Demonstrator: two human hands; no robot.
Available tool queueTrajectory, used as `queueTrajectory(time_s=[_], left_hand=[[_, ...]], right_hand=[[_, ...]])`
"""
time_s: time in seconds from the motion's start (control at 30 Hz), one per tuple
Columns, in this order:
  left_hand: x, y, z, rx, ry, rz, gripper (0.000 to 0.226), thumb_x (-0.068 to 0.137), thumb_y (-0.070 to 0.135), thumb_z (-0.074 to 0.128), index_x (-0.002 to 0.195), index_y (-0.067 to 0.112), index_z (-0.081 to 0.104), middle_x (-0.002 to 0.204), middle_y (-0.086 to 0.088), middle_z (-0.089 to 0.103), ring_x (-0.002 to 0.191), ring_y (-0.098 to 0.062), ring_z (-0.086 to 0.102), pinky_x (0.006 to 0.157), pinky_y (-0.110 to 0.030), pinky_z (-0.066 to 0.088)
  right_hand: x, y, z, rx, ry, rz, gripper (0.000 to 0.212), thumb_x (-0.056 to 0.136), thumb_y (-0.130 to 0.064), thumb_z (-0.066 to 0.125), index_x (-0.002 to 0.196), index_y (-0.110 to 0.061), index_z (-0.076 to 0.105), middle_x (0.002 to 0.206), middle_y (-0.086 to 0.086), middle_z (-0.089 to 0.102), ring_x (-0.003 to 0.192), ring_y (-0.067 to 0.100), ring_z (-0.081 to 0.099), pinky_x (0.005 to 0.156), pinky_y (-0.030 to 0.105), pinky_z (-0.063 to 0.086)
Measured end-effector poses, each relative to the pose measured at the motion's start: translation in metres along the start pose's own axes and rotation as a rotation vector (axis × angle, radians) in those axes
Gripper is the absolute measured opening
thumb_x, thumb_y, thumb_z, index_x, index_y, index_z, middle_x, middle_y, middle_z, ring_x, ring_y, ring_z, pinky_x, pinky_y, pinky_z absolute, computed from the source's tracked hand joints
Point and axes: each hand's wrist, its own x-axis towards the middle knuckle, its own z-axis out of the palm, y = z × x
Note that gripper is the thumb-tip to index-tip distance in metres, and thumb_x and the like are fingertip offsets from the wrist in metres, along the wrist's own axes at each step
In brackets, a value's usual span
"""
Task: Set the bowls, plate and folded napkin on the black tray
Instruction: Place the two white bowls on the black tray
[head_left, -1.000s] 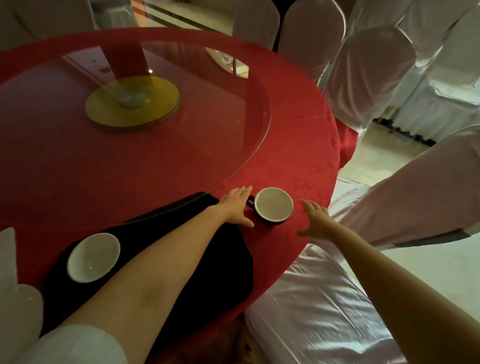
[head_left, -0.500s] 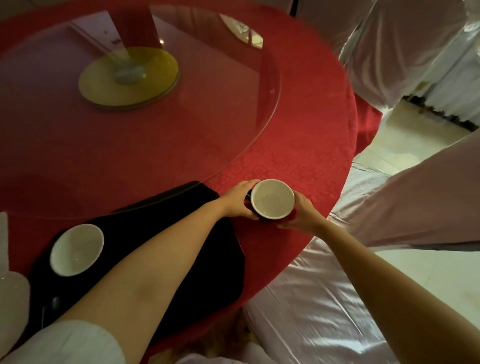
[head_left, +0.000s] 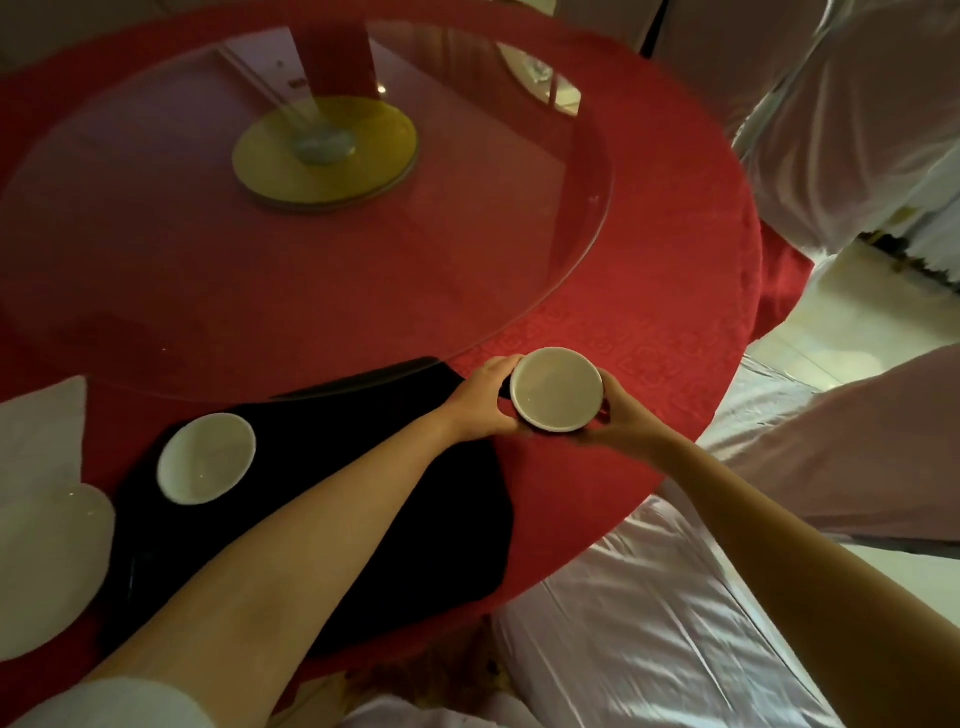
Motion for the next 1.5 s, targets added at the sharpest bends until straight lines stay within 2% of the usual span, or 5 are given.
queueTrajectory(time_s=[0.13, 0.67, 0.8, 1.13, 1.5], left_hand=[[-0.030, -0.005, -0.024, -0.040, 0.126, -0.018, 0.093, 0.060, 0.025, 0.085, 0.138, 0.018, 0.034, 0.139, -0.006, 0.040, 0.128, -0.019, 0.037, 0.105, -0.034, 0.032], [-0.203, -0.085, -0.085, -0.036, 0.465, -0.213, 0.090, 0.058, 0.029, 0.086, 0.133, 0.022, 0.037, 0.135, -0.003, 0.043, 0.123, -0.015, 0.041, 0.100, -0.031, 0.034], [-0.244, -0.111, -0.075, -0.090, 0.503, -0.278, 0.090, 0.059, 0.036, 0.084, 0.133, 0.025, 0.034, 0.136, 0.001, 0.040, 0.124, -0.009, 0.037, 0.100, -0.029, 0.034], [-0.312, -0.155, -0.055, -0.125, 0.571, -0.421, 0.092, 0.055, 0.041, 0.085, 0.132, 0.020, 0.038, 0.133, -0.001, 0.045, 0.125, -0.016, 0.042, 0.103, -0.039, 0.041], [-0.333, -0.167, -0.045, -0.204, 0.552, -0.447, 0.094, 0.059, 0.033, 0.085, 0.136, 0.018, 0.033, 0.137, -0.002, 0.039, 0.129, -0.016, 0.036, 0.106, -0.041, 0.038]], right_hand=[[0.005, -0.035, 0.016, 0.007, -0.095, -0.044, 0.092, 0.067, 0.009, 0.073, 0.139, -0.017, 0.023, 0.131, 0.000, 0.039, 0.120, 0.013, 0.042, 0.093, 0.022, 0.041], [0.009, -0.117, 0.176, -0.082, -0.448, -0.242, 0.090, 0.068, -0.005, 0.079, 0.129, -0.040, 0.023, 0.138, -0.005, 0.025, 0.129, 0.013, 0.032, 0.098, 0.020, 0.038], [0.004, -0.120, 0.213, -0.121, -0.534, -0.145, 0.104, 0.067, -0.003, 0.079, 0.144, -0.020, 0.011, 0.148, 0.006, 0.024, 0.135, 0.022, 0.032, 0.110, 0.044, 0.036], [-0.004, -0.111, 0.287, -0.226, -0.689, -0.120, 0.099, 0.065, -0.009, 0.080, 0.138, -0.034, 0.018, 0.142, 0.000, 0.032, 0.131, 0.017, 0.037, 0.105, 0.034, 0.039], [-0.009, -0.103, 0.310, -0.280, -0.694, -0.091, 0.098, 0.064, -0.012, 0.080, 0.132, -0.044, 0.017, 0.144, -0.003, 0.028, 0.134, 0.017, 0.029, 0.111, 0.047, 0.033]])
